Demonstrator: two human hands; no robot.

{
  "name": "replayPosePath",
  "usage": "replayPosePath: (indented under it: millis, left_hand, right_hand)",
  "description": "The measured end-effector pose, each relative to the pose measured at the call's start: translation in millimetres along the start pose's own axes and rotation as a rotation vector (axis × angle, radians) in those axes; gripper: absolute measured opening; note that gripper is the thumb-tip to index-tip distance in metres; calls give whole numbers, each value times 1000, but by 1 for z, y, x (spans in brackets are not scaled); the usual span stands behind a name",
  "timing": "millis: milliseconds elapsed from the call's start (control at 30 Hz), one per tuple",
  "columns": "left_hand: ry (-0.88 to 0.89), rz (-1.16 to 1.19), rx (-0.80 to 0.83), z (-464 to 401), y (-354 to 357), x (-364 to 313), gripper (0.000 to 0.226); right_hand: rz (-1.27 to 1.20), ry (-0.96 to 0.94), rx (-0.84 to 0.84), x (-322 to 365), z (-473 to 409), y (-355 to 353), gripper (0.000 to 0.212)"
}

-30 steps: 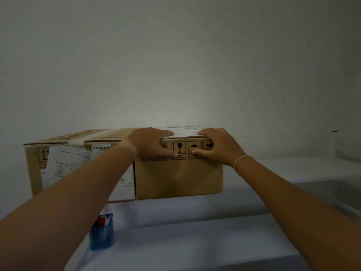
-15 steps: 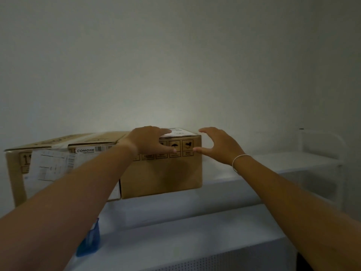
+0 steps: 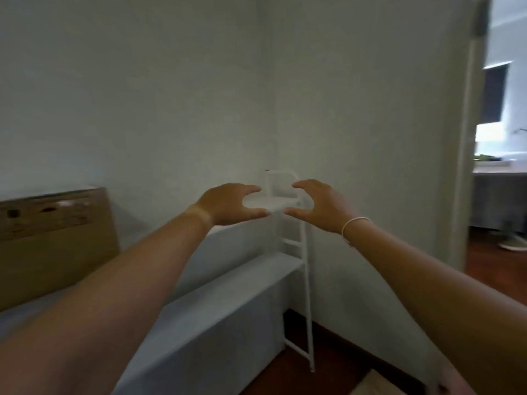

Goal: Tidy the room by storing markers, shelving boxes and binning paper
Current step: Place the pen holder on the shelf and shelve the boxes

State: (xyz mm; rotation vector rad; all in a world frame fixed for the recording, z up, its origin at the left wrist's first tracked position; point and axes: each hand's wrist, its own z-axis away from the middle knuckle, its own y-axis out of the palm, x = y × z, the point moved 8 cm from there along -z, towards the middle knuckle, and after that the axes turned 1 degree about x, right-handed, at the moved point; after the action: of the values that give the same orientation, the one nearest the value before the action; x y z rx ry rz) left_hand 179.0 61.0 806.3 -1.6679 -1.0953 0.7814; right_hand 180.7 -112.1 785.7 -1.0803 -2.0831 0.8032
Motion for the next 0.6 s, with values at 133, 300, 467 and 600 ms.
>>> replayPosePath:
  millis: [133, 300, 467, 600]
  left_hand:
    - [159, 162, 47, -24, 63, -105, 74]
    - [335, 314, 186, -28, 137, -232, 74]
    - [449, 413, 293, -16, 189, -325, 74]
    - [504, 495, 420, -7, 243, -386, 74]
  right_hand:
    - [139, 181, 23, -93, 83, -44, 69]
    - [272, 435, 14, -183, 192, -102, 70]
    - [324, 615, 26, -239, 282, -130, 67]
    - [324, 761, 66, -282, 348, -129, 68]
